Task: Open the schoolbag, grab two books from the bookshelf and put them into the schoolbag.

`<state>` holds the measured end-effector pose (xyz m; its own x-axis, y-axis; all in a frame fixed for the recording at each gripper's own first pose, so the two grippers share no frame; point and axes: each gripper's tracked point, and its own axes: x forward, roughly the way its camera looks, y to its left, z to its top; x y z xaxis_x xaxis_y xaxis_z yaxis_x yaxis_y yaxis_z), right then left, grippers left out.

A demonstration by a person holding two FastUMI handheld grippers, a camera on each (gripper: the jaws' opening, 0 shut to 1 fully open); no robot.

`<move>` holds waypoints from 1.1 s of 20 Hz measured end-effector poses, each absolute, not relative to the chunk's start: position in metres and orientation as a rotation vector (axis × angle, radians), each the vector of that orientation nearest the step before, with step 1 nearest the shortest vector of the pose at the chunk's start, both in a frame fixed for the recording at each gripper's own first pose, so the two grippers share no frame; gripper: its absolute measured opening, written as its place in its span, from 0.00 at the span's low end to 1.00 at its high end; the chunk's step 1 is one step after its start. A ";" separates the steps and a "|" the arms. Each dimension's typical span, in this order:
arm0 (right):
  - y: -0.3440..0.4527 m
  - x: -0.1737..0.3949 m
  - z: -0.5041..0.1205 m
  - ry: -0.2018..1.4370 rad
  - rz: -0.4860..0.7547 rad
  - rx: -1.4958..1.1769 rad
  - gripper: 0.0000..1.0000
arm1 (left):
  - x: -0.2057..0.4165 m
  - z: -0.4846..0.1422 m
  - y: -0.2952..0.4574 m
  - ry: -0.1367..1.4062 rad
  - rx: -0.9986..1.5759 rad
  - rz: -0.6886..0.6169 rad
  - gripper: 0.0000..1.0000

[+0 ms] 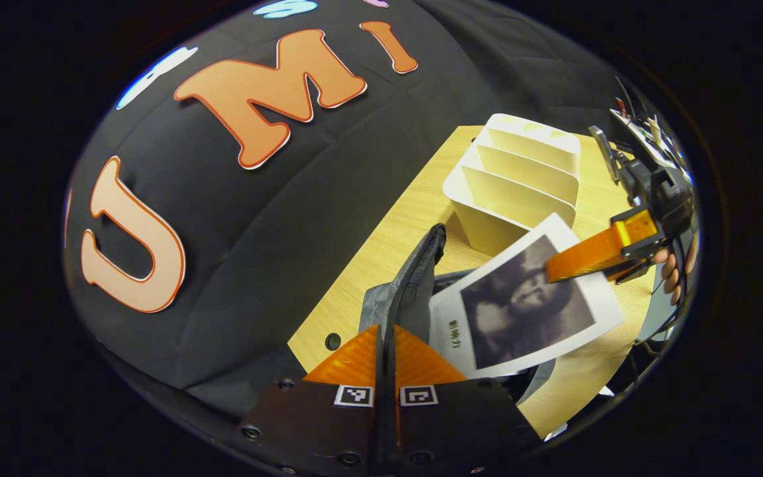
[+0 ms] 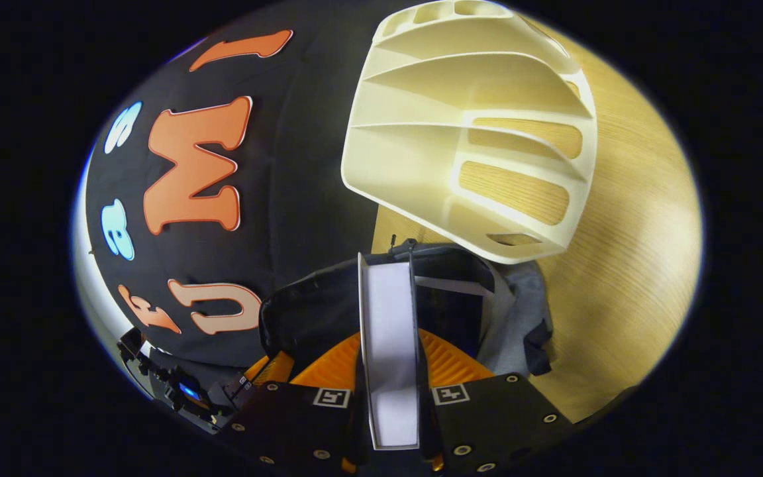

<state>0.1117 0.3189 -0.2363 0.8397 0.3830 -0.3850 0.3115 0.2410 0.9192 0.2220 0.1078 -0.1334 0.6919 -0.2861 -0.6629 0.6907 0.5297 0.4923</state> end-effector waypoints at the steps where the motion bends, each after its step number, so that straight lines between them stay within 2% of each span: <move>1: 0.325 0.122 -0.244 0.613 0.040 1.350 0.30 | 0.220 -0.131 0.106 0.546 0.828 -0.628 0.01; 7: 0.347 0.158 -0.260 0.533 -0.033 1.340 0.30 | 0.220 -0.128 0.095 0.532 0.824 -0.651 0.01; 11: 0.373 0.179 -0.274 0.571 -0.064 1.336 0.31 | 0.225 -0.126 0.098 0.525 0.813 -0.643 0.01; 14: 0.370 0.165 -0.283 0.642 -0.113 1.307 0.35 | 0.228 -0.128 0.100 0.521 0.811 -0.632 0.01; 15: 0.369 0.161 -0.291 0.681 -0.140 1.291 0.53 | 0.228 -0.132 0.100 0.525 0.805 -0.635 0.01; 16: 0.369 0.157 -0.297 0.718 -0.156 1.282 0.47 | 0.227 -0.133 0.100 0.526 0.803 -0.638 0.01; 17: 0.369 0.152 -0.303 0.757 -0.169 1.267 0.55 | 0.227 -0.134 0.100 0.530 0.801 -0.634 0.01; 20: 0.360 0.140 -0.309 0.819 -0.197 1.239 0.61 | 0.226 -0.138 0.104 0.544 0.772 -0.624 0.01; 21: 0.356 0.138 -0.309 0.827 -0.197 1.235 0.54 | 0.225 -0.139 0.104 0.551 0.761 -0.621 0.01; 22: 0.352 0.138 -0.307 0.824 -0.199 1.232 0.76 | 0.224 -0.141 0.104 0.557 0.751 -0.619 0.01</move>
<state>0.1377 0.3519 -0.3066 0.7028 0.2874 -0.6507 0.5522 0.3564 0.7537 0.2243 0.1040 -0.1414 0.6886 -0.3090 -0.6560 0.6849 0.5743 0.4484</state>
